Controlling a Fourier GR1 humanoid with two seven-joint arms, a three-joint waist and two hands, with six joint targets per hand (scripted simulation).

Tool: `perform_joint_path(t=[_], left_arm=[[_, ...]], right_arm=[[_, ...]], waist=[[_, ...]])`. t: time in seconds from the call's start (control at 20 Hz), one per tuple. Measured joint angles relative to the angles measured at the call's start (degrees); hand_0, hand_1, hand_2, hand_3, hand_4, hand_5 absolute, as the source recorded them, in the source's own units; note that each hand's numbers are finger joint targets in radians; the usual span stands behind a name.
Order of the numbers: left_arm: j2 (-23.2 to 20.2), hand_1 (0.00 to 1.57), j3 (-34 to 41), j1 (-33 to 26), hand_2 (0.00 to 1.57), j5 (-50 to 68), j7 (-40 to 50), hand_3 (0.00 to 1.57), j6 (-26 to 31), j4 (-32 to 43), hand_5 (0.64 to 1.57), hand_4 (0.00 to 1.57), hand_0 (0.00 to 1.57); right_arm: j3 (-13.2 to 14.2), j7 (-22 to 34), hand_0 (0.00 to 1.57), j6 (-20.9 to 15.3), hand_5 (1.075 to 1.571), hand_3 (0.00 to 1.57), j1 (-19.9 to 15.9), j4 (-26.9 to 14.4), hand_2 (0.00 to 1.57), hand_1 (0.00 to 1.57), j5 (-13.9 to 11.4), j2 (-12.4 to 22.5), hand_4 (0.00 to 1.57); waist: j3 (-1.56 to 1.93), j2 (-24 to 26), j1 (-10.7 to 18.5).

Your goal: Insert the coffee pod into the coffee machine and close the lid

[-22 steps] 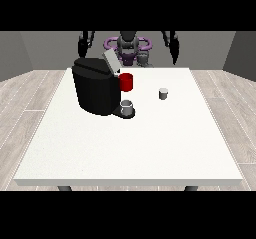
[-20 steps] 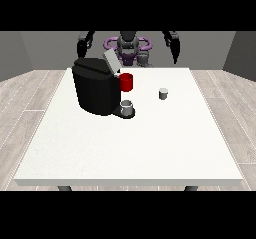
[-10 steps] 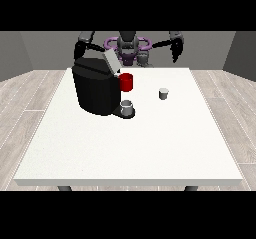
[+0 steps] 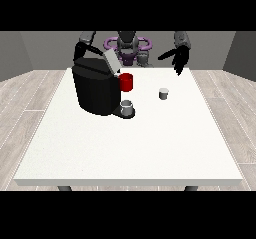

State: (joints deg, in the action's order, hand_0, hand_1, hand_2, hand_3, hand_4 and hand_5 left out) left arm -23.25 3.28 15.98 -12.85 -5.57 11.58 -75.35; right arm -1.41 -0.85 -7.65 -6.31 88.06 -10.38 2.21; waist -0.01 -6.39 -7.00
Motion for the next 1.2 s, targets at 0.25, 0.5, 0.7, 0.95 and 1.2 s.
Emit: perform_joint_path(t=[0.25, 0.5, 0.7, 0.95, 1.2], left_arm=[[-2.9, 0.0, 0.1, 5.0, 0.0, -3.8, 0.3, 0.0, 0.4, 6.2, 1.571, 0.0, 0.0], [-5.3, 0.0, 0.6, 10.2, 0.0, -6.5, -1.2, 0.0, 1.8, 13.6, 1.571, 0.0, 0.0], [-5.8, 0.0, -0.3, 12.6, 0.0, -10.0, -2.9, 0.0, 0.7, 18.5, 1.571, 0.0, 0.0], [-4.2, 0.76, -1.2, 15.6, 0.88, -14.1, -4.1, 0.62, -2.5, 23.4, 1.571, 0.0, 0.76], [-2.1, 1.07, -2.9, 17.5, 1.11, -19.1, -5.3, 0.91, -8.7, 26.5, 1.571, 0.45, 1.07]], right_arm=[[-0.8, -0.7, 0.0, 0.0, 1.571, 0.0, -2.2, -0.7, 0.0, 0.0, 0.0, -0.7, 0.0], [-1.8, 1.2, 0.0, -1.1, 1.571, 0.0, -5.2, -1.1, 0.0, 0.0, -0.6, -1.5, 0.0], [-2.2, 1.8, 0.0, -1.1, 1.571, 0.0, -6.3, -2.0, 0.0, 0.0, 0.0, -1.7, 0.0], [-2.6, 1.3, 0.0, -1.9, 1.571, 0.0, -7.5, -4.5, 0.0, 0.0, 0.1, -1.7, 0.0], [-2.9, 2.0, 0.0, -2.0, 1.571, 0.0, -8.6, -5.8, 0.0, 0.0, -0.2, -1.6, 0.0]], waist=[[0.01, -4.4, -2.2], [-0.01, -7.7, -3.0], [0.0, -9.0, -3.3], [-0.01, -9.4, -2.7], [-0.01, -9.6, -2.8]])
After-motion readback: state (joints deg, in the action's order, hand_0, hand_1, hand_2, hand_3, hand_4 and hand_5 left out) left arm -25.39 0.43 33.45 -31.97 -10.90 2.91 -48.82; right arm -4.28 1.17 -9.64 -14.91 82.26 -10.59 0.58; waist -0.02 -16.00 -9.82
